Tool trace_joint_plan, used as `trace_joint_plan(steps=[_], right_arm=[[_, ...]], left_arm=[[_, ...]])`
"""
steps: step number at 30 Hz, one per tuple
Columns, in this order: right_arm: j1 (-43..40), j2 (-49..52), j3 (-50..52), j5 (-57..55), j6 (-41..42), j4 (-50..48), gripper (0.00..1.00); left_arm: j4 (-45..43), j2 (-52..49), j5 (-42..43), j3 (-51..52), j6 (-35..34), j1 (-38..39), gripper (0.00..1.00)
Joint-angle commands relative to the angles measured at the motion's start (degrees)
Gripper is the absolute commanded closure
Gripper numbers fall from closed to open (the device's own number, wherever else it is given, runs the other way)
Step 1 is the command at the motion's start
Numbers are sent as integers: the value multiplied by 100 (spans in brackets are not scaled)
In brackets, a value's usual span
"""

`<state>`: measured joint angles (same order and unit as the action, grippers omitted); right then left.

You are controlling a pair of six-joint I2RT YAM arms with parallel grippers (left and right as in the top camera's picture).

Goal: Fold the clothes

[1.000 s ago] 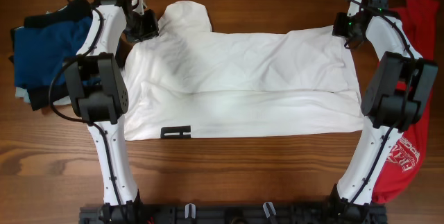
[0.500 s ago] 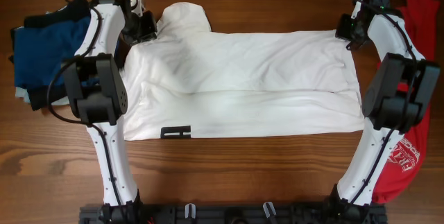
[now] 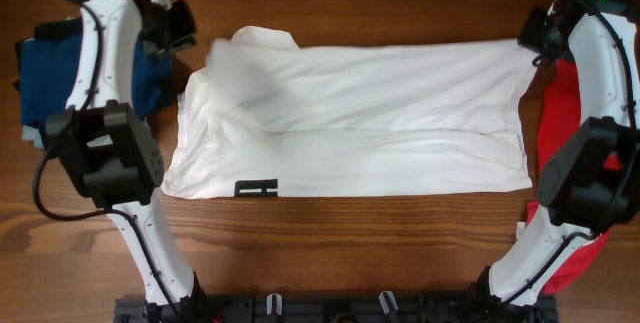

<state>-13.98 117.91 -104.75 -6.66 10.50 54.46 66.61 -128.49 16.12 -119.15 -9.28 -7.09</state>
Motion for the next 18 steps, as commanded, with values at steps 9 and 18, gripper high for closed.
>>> trace_joint_plan(steps=[9,18], right_arm=[[-35,-328,-15,595,-94,1397,96],[-35,-328,-15,802,-181,1351,96]], left_arm=[[1329,282,-52,0,9,-428,96],[673,278,398,0,396,157,62]])
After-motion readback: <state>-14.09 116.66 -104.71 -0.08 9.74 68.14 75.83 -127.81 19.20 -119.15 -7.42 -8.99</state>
